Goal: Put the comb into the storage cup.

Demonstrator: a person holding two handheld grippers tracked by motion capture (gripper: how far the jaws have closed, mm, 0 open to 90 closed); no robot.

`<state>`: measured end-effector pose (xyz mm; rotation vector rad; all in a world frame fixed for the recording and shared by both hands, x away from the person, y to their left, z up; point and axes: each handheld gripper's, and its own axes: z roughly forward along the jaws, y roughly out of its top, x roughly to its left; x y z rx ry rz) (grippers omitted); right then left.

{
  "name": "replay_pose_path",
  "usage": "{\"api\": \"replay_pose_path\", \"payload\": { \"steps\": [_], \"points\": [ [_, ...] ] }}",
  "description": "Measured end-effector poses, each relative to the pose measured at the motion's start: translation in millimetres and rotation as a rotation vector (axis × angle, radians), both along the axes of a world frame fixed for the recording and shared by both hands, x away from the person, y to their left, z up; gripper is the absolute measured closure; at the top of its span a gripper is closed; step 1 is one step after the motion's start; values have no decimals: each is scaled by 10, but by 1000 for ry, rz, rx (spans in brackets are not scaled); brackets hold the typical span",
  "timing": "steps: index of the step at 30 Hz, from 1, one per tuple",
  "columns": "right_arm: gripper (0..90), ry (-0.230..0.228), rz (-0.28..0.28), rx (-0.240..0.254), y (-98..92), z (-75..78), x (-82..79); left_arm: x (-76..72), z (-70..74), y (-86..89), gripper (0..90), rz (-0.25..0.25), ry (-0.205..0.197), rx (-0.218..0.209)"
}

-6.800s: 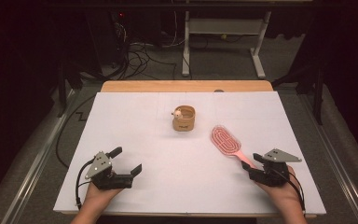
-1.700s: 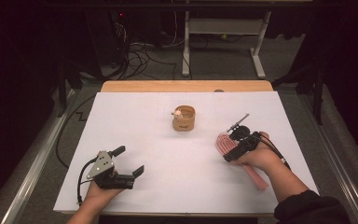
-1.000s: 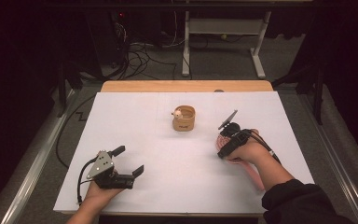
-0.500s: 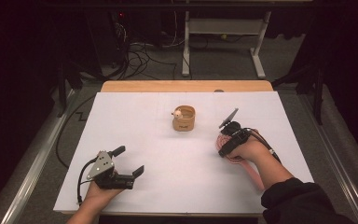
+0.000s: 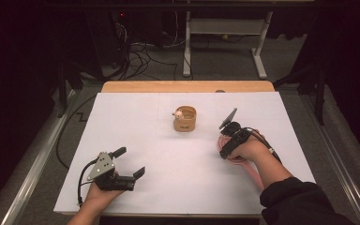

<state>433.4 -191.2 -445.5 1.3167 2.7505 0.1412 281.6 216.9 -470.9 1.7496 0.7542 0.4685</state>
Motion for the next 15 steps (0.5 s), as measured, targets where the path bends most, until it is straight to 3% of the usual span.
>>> {"api": "replay_pose_path", "payload": {
  "steps": [10, 15],
  "points": [
    [147, 58, 0, -42, 61, -1, 75, -10, 2, -5, 0, -4, 5, -10],
    [149, 63, 13, -48, 63, -2, 94, -9, 2, -8, 0, -6, 5, -11]
  ]
}}
